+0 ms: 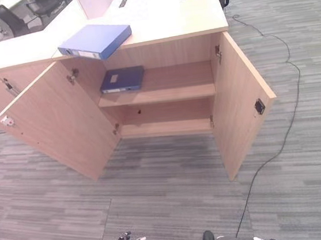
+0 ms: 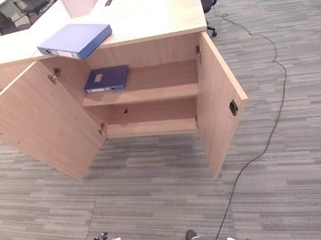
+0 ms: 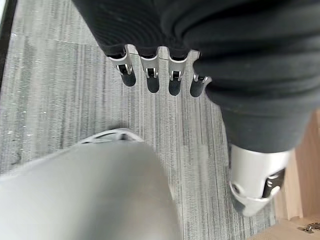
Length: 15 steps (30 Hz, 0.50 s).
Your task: Put the empty folder in the office cabinet
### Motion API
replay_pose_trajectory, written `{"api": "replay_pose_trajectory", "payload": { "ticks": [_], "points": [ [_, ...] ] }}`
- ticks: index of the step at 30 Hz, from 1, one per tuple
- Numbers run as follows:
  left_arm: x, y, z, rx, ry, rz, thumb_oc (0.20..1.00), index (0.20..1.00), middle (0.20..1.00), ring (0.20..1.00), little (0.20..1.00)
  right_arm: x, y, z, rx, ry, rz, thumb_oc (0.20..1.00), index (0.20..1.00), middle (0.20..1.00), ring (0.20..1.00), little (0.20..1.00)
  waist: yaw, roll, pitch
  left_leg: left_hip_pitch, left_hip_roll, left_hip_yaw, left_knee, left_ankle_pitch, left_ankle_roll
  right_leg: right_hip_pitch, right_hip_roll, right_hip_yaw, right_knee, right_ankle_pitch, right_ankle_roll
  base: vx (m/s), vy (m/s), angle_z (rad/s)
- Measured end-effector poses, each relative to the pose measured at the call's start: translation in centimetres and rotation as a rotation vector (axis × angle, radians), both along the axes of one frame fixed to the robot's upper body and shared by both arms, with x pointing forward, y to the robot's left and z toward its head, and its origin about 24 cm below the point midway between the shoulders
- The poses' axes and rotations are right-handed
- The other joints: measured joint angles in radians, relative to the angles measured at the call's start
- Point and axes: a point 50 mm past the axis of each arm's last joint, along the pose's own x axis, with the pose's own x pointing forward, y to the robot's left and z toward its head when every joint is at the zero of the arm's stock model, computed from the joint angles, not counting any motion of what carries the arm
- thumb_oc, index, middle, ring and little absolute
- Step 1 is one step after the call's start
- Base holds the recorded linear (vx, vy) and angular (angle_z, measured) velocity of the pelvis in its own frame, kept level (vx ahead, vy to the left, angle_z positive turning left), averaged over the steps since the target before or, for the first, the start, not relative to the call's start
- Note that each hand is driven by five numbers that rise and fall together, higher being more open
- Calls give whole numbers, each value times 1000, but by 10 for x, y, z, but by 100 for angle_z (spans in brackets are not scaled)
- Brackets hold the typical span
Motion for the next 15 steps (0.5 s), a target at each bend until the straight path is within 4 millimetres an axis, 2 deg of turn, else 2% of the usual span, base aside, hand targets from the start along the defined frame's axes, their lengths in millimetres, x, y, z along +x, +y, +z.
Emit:
{"api": "replay_pose_trajectory", "payload": {
  "ticks": [1, 2, 3, 4, 5, 7, 8, 9, 10, 11, 12, 13, 14, 15],
  "points": [
    [-2, 0, -1, -1, 5, 1, 1000, 1000, 1000, 1000, 1000, 1, -1, 0, -2, 0, 0, 1000, 1000, 1000, 1000, 1000, 4, 2, -3, -6, 5, -20, -22, 17, -18, 5, 1, 5, -1, -1, 4, 212, 159, -17],
    [-3, 0, -1, -1, 10, 2, 1000, 1000, 1000, 1000, 1000, 1, -1, 0, -5, 2, 6, 1000, 1000, 1000, 1000, 1000, 11, 8, -9, -8, 8, -73, -52, 36, -36, 4, 5, 13, 0, -9, 14, 182, 138, -21],
    [-1, 0, -1, 1, 5, 4, 1000, 1000, 1000, 1000, 1000, 4, -2, 1, -10, -1, 19, 1000, 1000, 1000, 1000, 1000, 23, 15, -8, -21, 14, -164, -79, 54, -46, 5, 11, 37, 2, -26, 25, 187, 139, -45],
    [-3, 0, -1, 2, 11, 6, 1000, 1000, 1000, 1000, 1000, 7, -2, 1, -14, -4, 31, 1000, 1000, 1000, 1000, 1000, 43, 13, -7, -27, 15, -197, -78, 57, -47, 15, 1, 61, 2, -23, 23, 286, 191, -51],
    [-7, 1, -3, 6, 30, 11, 1000, 1000, 1000, 1000, 1000, 8, -2, 1, -13, -7, 32, 1000, 1000, 1000, 1000, 1000, 49, 9, -5, -43, 14, -214, -78, 57, -47, 46, -17, 68, -6, -45, 29, 413, 250, -32],
    [-7, 3, -3, 13, 41, 19, 1000, 1000, 1000, 1000, 1000, 5, 1, 0, -4, 4, 25, 1000, 1000, 1000, 1000, 1000, 55, 1, 2, -128, 15, -221, -78, 57, -45, 80, -65, 74, -5, -96, 90, 532, 330, -3],
    [-5, 3, -3, 17, 45, 17, 1000, 1000, 1000, 1000, 1000, 2, 4, -2, 3, 19, 26, 1000, 1000, 1000, 1000, 1000, 76, -6, 8, -149, 14, -220, -78, 55, -44, 107, -95, 96, -7, -117, 116, 402, 277, -36],
    [-3, 3, -3, 17, 43, 17, 1000, 1000, 1000, 1000, 1000, 1, 5, -2, 7, 24, 35, 1000, 1000, 1000, 1000, 1000, 96, -13, 11, -158, 9, -218, -61, 37, -20, 166, -151, 120, -17, -151, 165, 412, 355, -47],
    [-4, 9, -1, 33, 44, 18, 1000, 1000, 1000, 1000, 1000, -1, 12, -5, 23, 33, 48, 1000, 1000, 1000, 1000, 1000, 101, -32, 14, -163, -46, -204, 27, 120, 3, 226, -211, 185, -20, -192, 196, 461, 439, -41],
    [6, 26, 6, 80, 12, 12, 1000, 1000, 1000, 1000, 1000, 5, 33, -10, 85, 10, 59, 1000, 1000, 1000, 1000, 1000, 105, -112, 15, -162, -120, -179, 69, 106, 43, 210, -267, 232, 36, -156, 192, 568, 624, 0],
    [13, 32, 10, 93, -13, 25, 1000, 1000, 1000, 1000, 1000, 5, 41, -12, 108, 12, 49, 1000, 1000, 1000, 1000, 1000, 109, -130, 11, -147, -149, -171, 93, 64, 83, 196, -290, 257, 85, -36, 203, 469, 613, 0],
    [12, 32, 9, 91, -7, 43, 1000, 1000, 1000, 1000, 1000, 3, 45, -14, 117, 25, 52, 1000, 1000, 1000, 1000, 1000, 117, -136, 4, -102, -168, -145, 74, 33, 111, 185, -307, 311, 122, 67, 213, 375, 598, -9],
    [6, 32, 7, 92, 19, 46, 1000, 1000, 1000, 1000, 1000, 7, 48, -14, 124, 20, 55, 1000, 1000, 1000, 1000, 1000, 120, -130, -16, -81, -187, -118, 50, 3, 141, 134, -323, 320, 190, 177, 251, 269, 494, -31],
    [5, 32, 7, 96, 26, 41, 1000, 1000, 1000, 1000, 1000, 10, 48, -14, 123, 16, 65, 1000, 1000, 1000, 1000, 1000, 117, -126, -20, -62, -206, -109, 34, -5, 172, 79, -334, 323, 255, 267, 264, 235, 488, -10]
  ]
}}
